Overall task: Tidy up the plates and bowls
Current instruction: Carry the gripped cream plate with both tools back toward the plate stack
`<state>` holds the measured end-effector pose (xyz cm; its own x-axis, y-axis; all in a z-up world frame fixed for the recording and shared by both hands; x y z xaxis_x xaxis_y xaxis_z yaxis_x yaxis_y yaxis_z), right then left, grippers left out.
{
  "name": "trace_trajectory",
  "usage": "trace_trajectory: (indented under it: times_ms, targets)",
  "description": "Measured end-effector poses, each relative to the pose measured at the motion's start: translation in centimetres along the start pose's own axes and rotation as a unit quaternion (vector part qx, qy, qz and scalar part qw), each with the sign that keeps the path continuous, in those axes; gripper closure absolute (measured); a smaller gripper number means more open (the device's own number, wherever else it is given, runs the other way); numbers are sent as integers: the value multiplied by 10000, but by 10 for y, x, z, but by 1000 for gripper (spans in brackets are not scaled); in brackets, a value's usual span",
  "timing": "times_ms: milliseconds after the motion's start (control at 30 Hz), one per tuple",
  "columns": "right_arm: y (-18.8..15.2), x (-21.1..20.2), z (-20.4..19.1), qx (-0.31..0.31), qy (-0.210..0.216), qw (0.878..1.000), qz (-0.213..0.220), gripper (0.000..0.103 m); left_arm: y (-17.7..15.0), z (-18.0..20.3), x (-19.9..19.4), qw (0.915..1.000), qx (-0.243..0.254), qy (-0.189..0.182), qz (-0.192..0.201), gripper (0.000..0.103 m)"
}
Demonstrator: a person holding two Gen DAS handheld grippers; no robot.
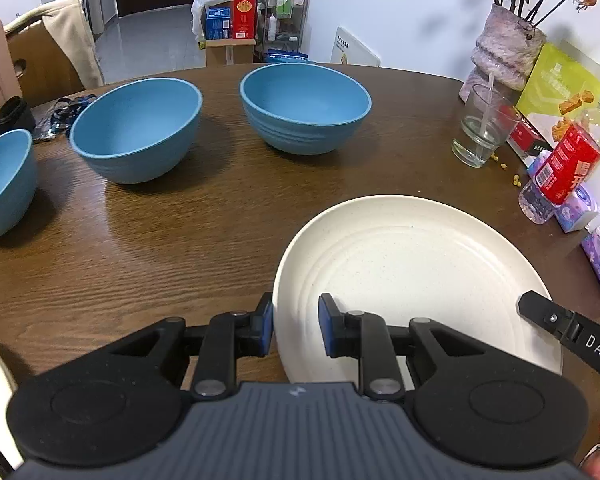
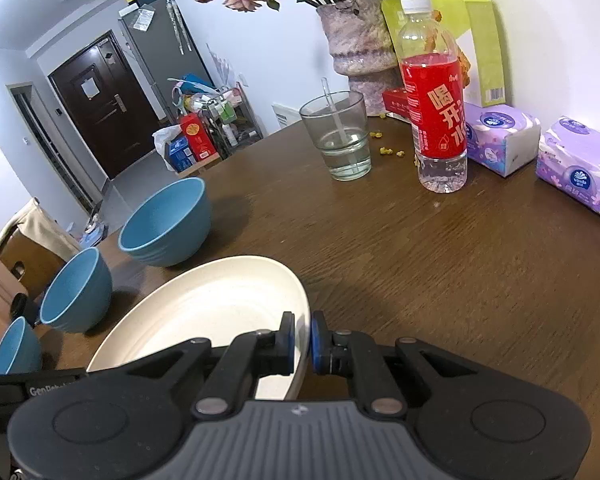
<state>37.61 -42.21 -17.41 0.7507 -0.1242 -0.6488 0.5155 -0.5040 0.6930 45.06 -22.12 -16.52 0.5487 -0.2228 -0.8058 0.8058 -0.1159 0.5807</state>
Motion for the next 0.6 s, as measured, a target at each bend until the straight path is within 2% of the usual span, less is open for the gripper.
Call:
trace_trajectory:
  times_ms: [600]
  targets:
    - [-28,-45,-42,-293,121,9995,76,95,-28,-45,-55,9994,-271,-1,205,80]
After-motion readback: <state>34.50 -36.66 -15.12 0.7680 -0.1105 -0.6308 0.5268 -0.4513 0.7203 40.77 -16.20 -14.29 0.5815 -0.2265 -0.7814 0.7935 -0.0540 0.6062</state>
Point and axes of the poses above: each gripper's, at about its wrist camera, not at the fingertips, and x roughly the way its jaws point, z to its right, y to its top, the point moved 8 cm from there along x, roughly the way its jaws point, and after that the axes turned 2 degrees about z, right-handed, at the moved point
